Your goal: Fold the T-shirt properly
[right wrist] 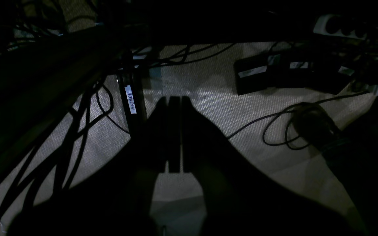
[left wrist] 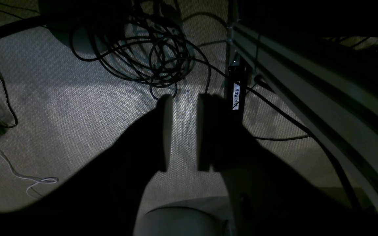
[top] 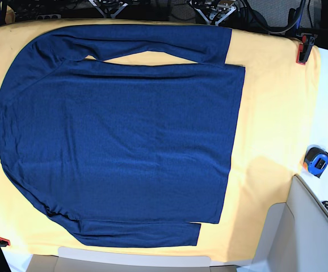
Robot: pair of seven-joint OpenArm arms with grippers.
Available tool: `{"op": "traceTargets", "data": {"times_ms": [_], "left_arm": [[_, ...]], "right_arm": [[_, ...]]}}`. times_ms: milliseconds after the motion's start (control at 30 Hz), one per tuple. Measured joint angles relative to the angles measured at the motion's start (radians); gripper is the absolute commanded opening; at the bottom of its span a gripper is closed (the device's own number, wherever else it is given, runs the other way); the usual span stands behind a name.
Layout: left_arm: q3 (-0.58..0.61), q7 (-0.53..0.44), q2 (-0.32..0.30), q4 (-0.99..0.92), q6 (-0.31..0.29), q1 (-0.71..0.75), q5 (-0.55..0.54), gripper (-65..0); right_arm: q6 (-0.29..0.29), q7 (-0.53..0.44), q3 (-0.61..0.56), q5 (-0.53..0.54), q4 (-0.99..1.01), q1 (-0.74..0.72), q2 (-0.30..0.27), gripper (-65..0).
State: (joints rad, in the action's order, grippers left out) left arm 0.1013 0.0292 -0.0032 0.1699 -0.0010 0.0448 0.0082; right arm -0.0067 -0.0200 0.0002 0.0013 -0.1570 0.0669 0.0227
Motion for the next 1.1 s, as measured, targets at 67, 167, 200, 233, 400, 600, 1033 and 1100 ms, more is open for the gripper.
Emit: {"op": "traceTargets", "data": {"times_ms": [67, 167, 200, 233, 400, 600, 1033, 1100], "left_arm": [[0.000, 0.000, 0.000, 0.000, 0.000, 0.000, 0.000, -51.7], [0.002, 0.000, 0.000, 0.000, 0.000, 0.000, 0.001, -51.7], [0.002, 0.000, 0.000, 0.000, 0.000, 0.000, 0.001, -51.7], [0.002, 0.000, 0.000, 0.000, 0.000, 0.000, 0.001, -51.7], [0.002, 0.000, 0.000, 0.000, 0.000, 0.000, 0.000, -51.7], [0.002, 0.000, 0.000, 0.000, 0.000, 0.002, 0.000, -51.7], [0.002, 0.007, -0.053, 0.231, -0.004, 0.216, -0.003, -51.7], [0.002, 0.006, -0.073, 0.272, -0.002, 0.248, -0.003, -51.7]], "right_arm": [[0.000, 0.000, 0.000, 0.000, 0.000, 0.002, 0.000, -64.8], [0.000, 0.000, 0.000, 0.000, 0.000, 0.003, 0.000, -64.8], [0.000, 0.000, 0.000, 0.000, 0.000, 0.003, 0.000, -64.8], [0.000, 0.000, 0.000, 0.000, 0.000, 0.003, 0.000, -64.8], [0.000, 0.000, -0.006, 0.000, 0.000, 0.003, 0.000, -64.8], [0.000, 0.000, -0.008, -0.003, 0.000, 0.005, -0.001, -64.8], [0.001, 0.009, -0.010, -0.004, -0.131, 0.188, -0.024, -64.8], [0.003, 0.007, -0.010, -0.004, -0.152, 0.212, -0.025, -64.8]]}}
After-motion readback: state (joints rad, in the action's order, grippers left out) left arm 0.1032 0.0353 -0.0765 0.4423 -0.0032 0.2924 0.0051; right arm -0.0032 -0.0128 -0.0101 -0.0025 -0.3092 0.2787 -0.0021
